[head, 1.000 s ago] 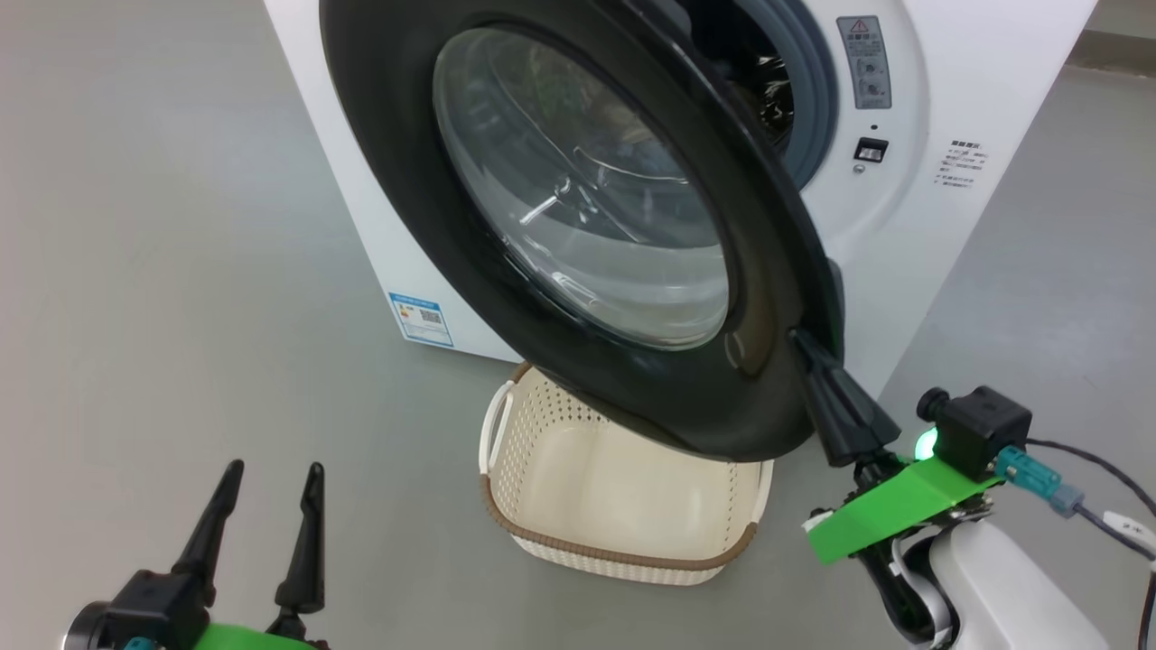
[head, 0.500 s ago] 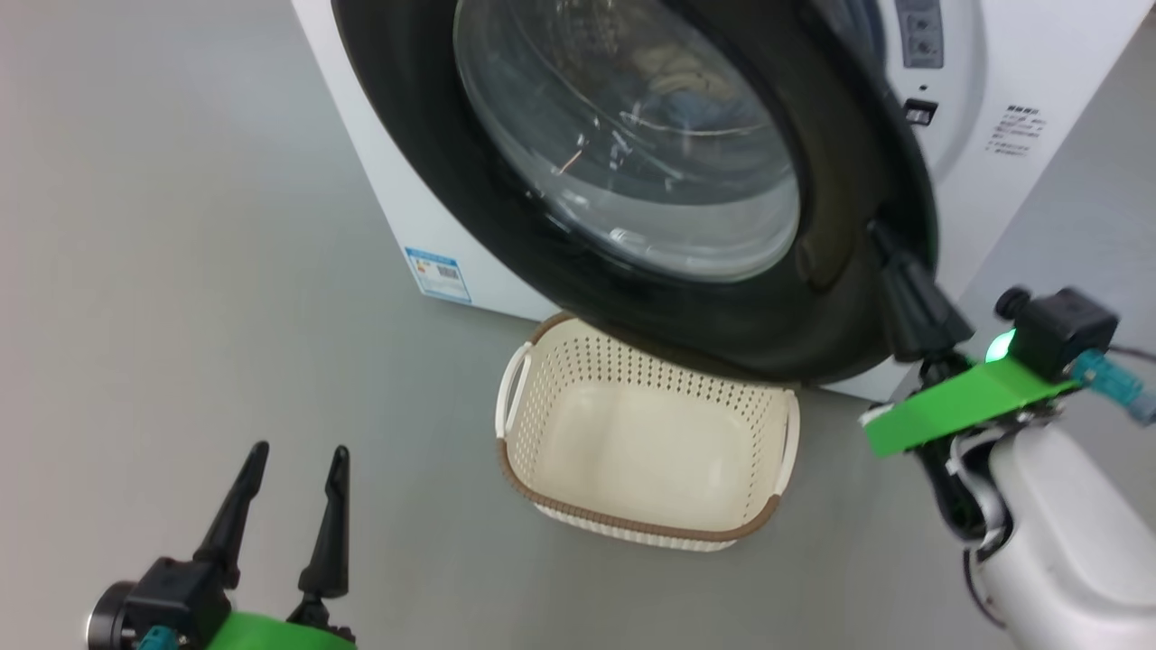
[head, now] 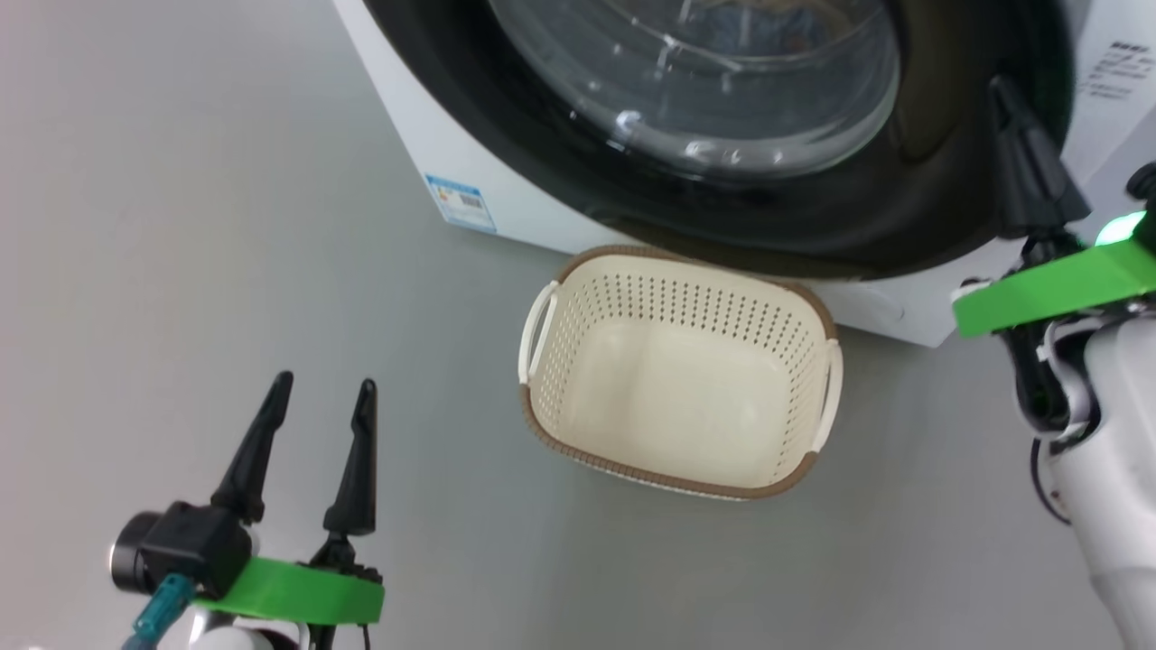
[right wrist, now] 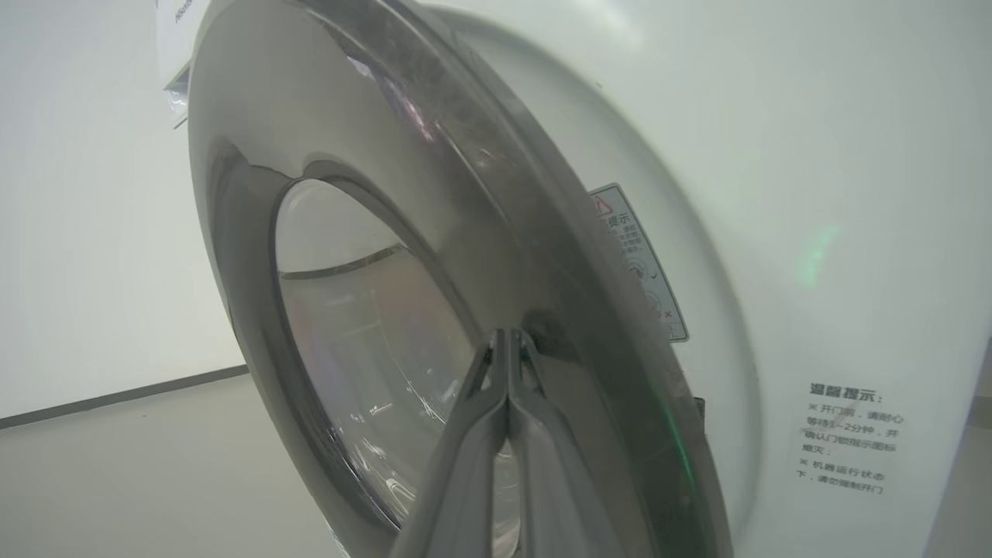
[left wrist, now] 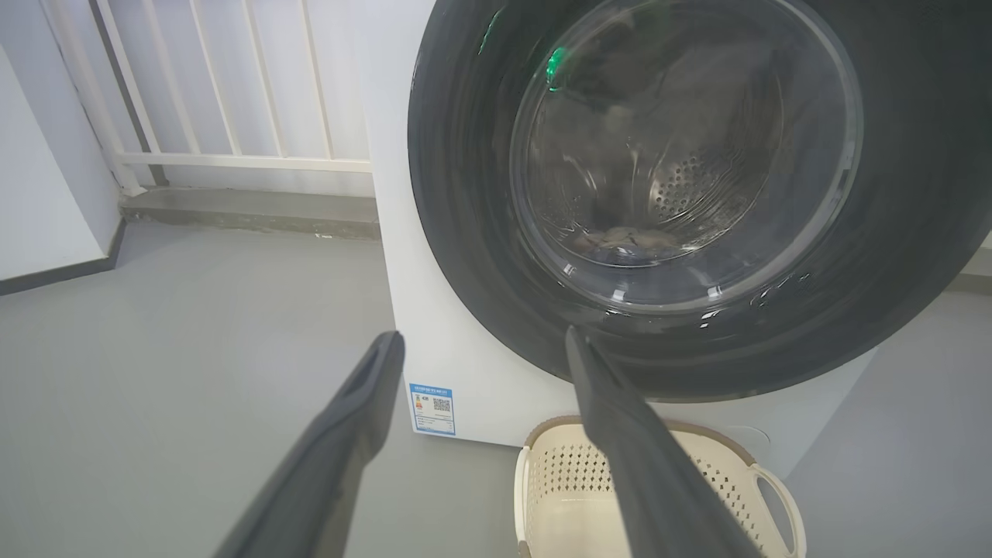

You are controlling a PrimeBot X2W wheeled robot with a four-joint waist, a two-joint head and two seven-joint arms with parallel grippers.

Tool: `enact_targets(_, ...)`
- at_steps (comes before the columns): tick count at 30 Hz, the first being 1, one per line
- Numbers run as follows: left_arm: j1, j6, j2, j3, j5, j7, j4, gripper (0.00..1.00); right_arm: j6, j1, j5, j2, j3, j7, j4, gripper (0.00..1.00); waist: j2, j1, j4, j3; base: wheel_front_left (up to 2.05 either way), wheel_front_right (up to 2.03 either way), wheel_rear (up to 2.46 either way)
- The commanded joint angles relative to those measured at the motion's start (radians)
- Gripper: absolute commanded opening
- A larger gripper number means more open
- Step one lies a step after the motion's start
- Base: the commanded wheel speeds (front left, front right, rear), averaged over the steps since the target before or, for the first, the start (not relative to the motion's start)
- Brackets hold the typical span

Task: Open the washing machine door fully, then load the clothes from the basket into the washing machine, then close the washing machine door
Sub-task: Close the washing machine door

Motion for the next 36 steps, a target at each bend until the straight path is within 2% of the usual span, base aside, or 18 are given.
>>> enact_targets(1, -0.032, 0.001, 0.016, 0.031, 0.000, -0.006, -0.033, 1.00, 0.000, -0.032, -0.012, -0.011, 0.003, -0.005, -0.018, 0.00, -0.0001, -0.0001, 0.019, 0.035, 0.00, 0.00, 0.00)
enact_targets(6, -0.060, 0.001, 0.010, 0.026, -0.012, -0.006, -0.037, 1.00, 0.000, -0.085, -0.022, -0.028, -0.021, -0.005, -0.004, 0.00, -0.0001, -0.0001, 0.033, 0.079, 0.00, 0.00, 0.00)
enact_targets(20, -0.115, 0.001, 0.006, 0.003, -0.037, -0.006, -0.041, 1.00, 0.000, -0.192, -0.042, -0.021, -0.121, -0.005, 0.011, 0.00, -0.0001, -0.0001, 0.061, 0.159, 0.00, 0.00, 0.00)
enact_targets(27, -0.115, 0.001, 0.006, 0.011, -0.030, -0.006, -0.024, 1.00, 0.000, -0.171, -0.037, -0.005, -0.072, -0.005, -0.006, 0.00, -0.0001, -0.0001, 0.043, 0.140, 0.00, 0.00, 0.00)
enact_targets(34, -0.089, 0.001, 0.007, 0.029, -0.005, -0.006, 0.012, 1.00, 0.000, -0.071, -0.016, 0.018, -0.033, -0.005, -0.038, 0.00, -0.0001, -0.0001, 0.003, 0.066, 0.00, 0.00, 0.00)
enact_targets(35, -0.085, 0.001, 0.010, 0.034, -0.003, -0.006, 0.018, 1.00, 0.000, -0.054, -0.012, 0.022, -0.031, -0.005, -0.043, 0.06, -0.0001, -0.0001, -0.005, 0.054, 0.00, 0.00, 0.00)
enact_targets(36, -0.081, 0.001, 0.014, 0.037, -0.001, -0.006, 0.022, 1.00, 0.000, -0.038, -0.009, 0.026, -0.031, -0.005, -0.047, 0.25, -0.0001, -0.0001, -0.012, 0.043, 0.00, 0.00, 0.00)
